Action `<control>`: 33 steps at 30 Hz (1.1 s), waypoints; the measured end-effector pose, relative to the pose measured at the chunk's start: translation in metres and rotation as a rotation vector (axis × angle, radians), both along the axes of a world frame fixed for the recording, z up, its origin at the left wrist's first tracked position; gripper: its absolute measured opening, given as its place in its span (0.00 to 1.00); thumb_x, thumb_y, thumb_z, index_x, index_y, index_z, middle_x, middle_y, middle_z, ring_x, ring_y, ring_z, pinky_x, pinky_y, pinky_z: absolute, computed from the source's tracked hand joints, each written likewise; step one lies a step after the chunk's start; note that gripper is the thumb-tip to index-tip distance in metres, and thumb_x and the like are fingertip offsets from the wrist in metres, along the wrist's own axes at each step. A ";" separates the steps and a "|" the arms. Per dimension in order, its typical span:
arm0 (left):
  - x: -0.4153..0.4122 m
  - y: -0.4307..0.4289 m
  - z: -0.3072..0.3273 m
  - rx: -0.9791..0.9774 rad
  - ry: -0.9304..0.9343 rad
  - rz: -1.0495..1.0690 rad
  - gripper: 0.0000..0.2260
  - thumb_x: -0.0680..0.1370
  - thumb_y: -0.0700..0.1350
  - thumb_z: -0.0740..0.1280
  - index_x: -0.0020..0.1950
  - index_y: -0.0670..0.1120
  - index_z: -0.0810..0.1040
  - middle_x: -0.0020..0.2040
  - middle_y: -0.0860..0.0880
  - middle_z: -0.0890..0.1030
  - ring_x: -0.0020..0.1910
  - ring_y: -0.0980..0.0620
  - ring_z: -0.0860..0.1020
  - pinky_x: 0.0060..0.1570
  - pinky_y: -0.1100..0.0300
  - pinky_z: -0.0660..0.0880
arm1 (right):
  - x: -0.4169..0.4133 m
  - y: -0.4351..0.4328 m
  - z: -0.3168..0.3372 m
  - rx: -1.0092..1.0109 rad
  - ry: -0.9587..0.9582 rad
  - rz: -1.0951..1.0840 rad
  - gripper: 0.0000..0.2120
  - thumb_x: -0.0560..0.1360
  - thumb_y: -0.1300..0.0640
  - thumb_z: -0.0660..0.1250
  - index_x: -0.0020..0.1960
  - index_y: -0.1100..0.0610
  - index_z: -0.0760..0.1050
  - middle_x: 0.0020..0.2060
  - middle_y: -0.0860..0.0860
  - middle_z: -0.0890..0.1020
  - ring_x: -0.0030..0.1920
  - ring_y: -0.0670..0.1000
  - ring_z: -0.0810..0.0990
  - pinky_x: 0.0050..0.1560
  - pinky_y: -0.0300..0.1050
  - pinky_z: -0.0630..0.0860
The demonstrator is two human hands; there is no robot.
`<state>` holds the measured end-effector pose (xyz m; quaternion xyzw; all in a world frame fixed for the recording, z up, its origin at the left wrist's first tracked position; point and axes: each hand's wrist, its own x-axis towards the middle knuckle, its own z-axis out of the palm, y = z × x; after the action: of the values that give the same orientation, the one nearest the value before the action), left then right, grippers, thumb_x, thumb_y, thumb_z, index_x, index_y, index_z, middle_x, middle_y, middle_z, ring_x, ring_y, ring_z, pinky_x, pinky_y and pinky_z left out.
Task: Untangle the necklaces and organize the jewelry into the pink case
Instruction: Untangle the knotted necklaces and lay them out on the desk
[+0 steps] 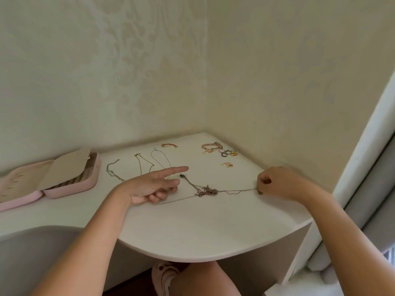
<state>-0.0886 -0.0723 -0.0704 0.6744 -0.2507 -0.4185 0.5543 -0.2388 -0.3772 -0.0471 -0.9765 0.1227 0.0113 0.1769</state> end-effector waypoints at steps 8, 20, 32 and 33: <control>-0.002 -0.019 -0.003 -0.028 -0.102 0.143 0.19 0.80 0.40 0.63 0.67 0.58 0.73 0.37 0.49 0.69 0.26 0.57 0.61 0.23 0.68 0.57 | 0.033 0.062 -0.011 0.255 -0.223 0.216 0.03 0.72 0.53 0.72 0.43 0.50 0.79 0.40 0.45 0.80 0.37 0.41 0.74 0.39 0.37 0.70; -0.012 -0.009 -0.005 -0.006 -0.222 0.353 0.20 0.81 0.35 0.58 0.64 0.59 0.75 0.35 0.47 0.72 0.27 0.52 0.71 0.25 0.62 0.68 | 0.048 0.059 -0.008 0.065 -0.134 0.279 0.04 0.69 0.60 0.71 0.44 0.58 0.81 0.37 0.44 0.79 0.40 0.46 0.77 0.40 0.39 0.74; -0.016 -0.053 0.026 0.268 -0.853 0.394 0.07 0.73 0.44 0.73 0.51 0.52 0.82 0.44 0.58 0.81 0.43 0.60 0.80 0.43 0.69 0.74 | 0.068 0.047 0.001 0.407 -0.225 0.334 0.04 0.72 0.63 0.71 0.42 0.55 0.80 0.35 0.44 0.82 0.33 0.36 0.76 0.37 0.28 0.71; -0.015 -0.061 0.028 0.214 -0.759 0.308 0.09 0.71 0.45 0.75 0.50 0.52 0.82 0.44 0.56 0.82 0.44 0.60 0.81 0.46 0.68 0.76 | 0.071 0.046 0.003 0.430 -0.224 0.343 0.03 0.72 0.62 0.72 0.42 0.55 0.80 0.35 0.45 0.83 0.33 0.38 0.77 0.38 0.28 0.71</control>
<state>-0.1034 -0.1333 -0.0420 0.8639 -0.2886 -0.0763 0.4056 -0.1680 -0.3316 -0.0443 -0.9183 -0.0695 -0.0410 0.3876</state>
